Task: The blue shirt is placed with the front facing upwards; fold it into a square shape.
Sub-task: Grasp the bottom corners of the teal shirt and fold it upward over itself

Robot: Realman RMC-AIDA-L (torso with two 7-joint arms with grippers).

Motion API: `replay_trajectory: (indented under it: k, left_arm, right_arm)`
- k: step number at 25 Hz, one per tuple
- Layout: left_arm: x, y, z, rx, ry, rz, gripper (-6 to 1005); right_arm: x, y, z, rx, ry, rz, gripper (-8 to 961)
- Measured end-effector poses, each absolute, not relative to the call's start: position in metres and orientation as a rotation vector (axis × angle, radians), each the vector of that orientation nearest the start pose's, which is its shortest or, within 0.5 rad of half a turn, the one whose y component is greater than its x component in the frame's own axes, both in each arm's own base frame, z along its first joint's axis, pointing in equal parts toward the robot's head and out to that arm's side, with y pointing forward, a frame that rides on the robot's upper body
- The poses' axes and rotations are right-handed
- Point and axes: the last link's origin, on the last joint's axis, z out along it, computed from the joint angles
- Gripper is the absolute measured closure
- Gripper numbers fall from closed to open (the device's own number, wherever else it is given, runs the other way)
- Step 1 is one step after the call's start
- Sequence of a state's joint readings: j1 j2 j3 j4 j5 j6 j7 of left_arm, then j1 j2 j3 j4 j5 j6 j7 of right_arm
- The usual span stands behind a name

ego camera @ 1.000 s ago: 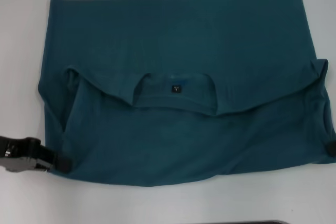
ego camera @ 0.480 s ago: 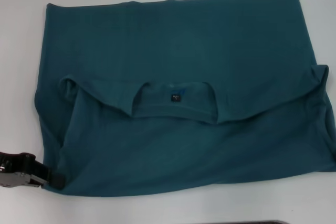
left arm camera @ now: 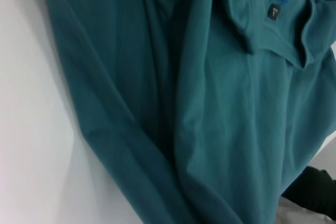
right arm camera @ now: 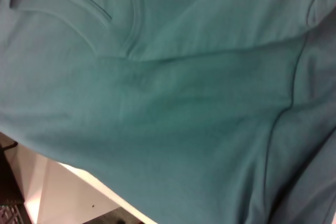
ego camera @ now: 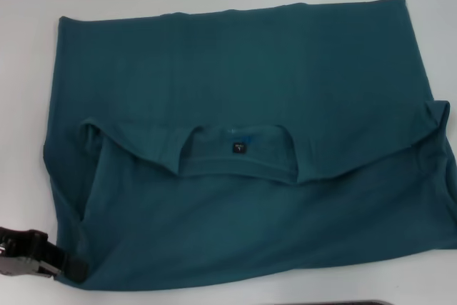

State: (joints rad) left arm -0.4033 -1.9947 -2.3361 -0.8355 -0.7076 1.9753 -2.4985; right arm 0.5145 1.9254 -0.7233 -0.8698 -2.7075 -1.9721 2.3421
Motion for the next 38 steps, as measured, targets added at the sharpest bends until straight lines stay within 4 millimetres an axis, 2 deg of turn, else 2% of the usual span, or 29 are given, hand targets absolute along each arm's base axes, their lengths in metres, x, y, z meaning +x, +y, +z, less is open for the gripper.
replay_trajectory:
  k: [3, 6, 8, 11, 16, 24, 29, 38]
  left_arm:
    - [-0.316, 0.232, 0.033, -2.434, -2.311, 0.107, 992]
    - [-0.309, 0.235, 0.037, -2.498, -2.252, -0.017, 993]
    - [-0.299, 0.244, 0.045, -2.554, -2.185, -0.163, 993]
    - [-0.289, 0.26, 0.06, -2.593, -2.106, -0.277, 993]
    - [-0.273, 0.291, 0.071, -2.593, -2.061, -0.257, 992]
    - [-0.254, 0.339, 0.078, -2.475, -1.986, -0.267, 993]
    - [-0.251, 0.362, 0.081, -2.358, -1.959, -0.285, 993]
    - [-0.247, 0.397, 0.067, -2.192, -1.891, -0.282, 992]
  right_arm:
    - [0.33, 0.263, 0.079, -2.458, 1.993, -0.42, 879]
    - [0.325, 0.267, 0.08, -2.491, 1.968, -0.327, 877]
    - [0.319, 0.273, 0.081, -2.525, 1.934, -0.242, 876]
    - [0.31, 0.283, 0.086, -2.556, 1.873, -0.14, 874]
    - [0.299, 0.3, 0.106, -2.544, 1.773, -0.011, 870]
    - [0.292, 0.334, 0.128, -2.422, 1.635, 0.194, 865]
    - [0.292, 0.343, 0.131, -2.372, 1.611, 0.211, 862]
    - [0.301, 0.355, 0.144, -2.2, 1.611, 0.301, 856]
